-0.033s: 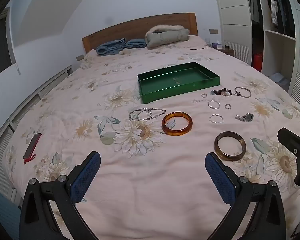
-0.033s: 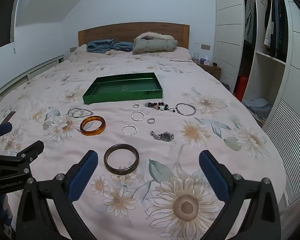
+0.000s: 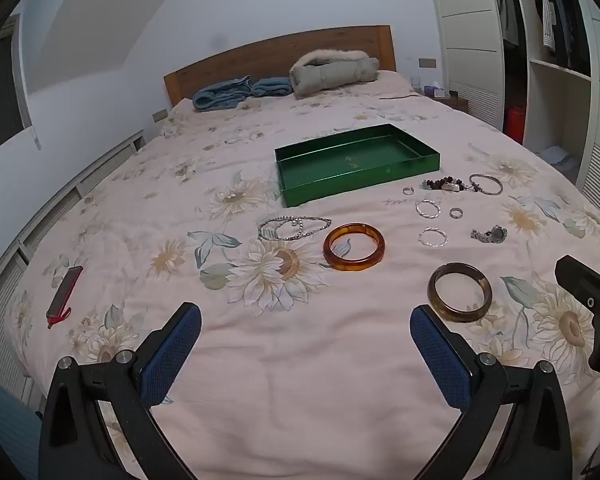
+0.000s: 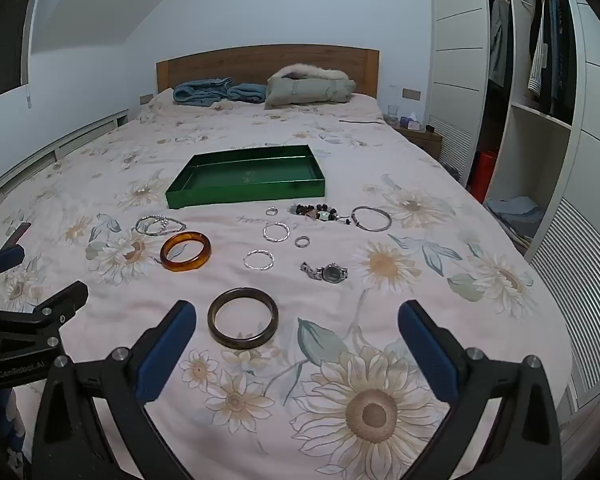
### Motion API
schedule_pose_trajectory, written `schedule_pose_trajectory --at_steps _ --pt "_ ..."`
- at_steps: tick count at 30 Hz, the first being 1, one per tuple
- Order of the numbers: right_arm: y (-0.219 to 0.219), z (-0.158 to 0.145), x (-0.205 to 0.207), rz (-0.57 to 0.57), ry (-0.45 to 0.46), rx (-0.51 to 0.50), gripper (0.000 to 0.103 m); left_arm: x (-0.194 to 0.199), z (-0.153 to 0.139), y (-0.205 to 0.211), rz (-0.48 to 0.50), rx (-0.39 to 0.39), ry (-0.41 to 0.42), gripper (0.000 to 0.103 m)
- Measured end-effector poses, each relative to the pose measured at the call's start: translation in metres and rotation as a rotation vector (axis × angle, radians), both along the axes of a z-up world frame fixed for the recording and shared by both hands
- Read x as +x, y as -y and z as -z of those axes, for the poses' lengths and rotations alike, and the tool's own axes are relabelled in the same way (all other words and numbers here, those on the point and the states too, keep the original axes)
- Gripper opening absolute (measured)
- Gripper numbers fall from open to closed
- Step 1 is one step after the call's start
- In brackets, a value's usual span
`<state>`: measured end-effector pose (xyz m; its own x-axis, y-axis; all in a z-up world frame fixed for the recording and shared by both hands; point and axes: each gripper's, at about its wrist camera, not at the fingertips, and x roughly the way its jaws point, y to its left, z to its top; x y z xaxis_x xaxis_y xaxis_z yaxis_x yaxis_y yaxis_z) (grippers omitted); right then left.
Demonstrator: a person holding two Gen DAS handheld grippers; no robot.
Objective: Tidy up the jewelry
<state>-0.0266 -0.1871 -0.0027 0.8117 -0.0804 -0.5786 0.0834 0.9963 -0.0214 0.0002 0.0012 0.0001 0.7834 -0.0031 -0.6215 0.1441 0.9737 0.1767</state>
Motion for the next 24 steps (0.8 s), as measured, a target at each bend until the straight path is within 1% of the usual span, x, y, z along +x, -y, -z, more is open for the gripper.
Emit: schedule_pose_trajectory --at_steps 3,24 --pt "0.0003 0.0004 0.0002 0.000 0.000 0.000 0.102 -0.0007 0.0002 0.0018 0.001 0.011 0.002 0.103" --pt "-0.0024 0.0046 0.0024 0.001 -0.006 -0.003 0.102 -0.0006 -0.0021 0.0015 -0.001 0.004 -0.010 0.103"
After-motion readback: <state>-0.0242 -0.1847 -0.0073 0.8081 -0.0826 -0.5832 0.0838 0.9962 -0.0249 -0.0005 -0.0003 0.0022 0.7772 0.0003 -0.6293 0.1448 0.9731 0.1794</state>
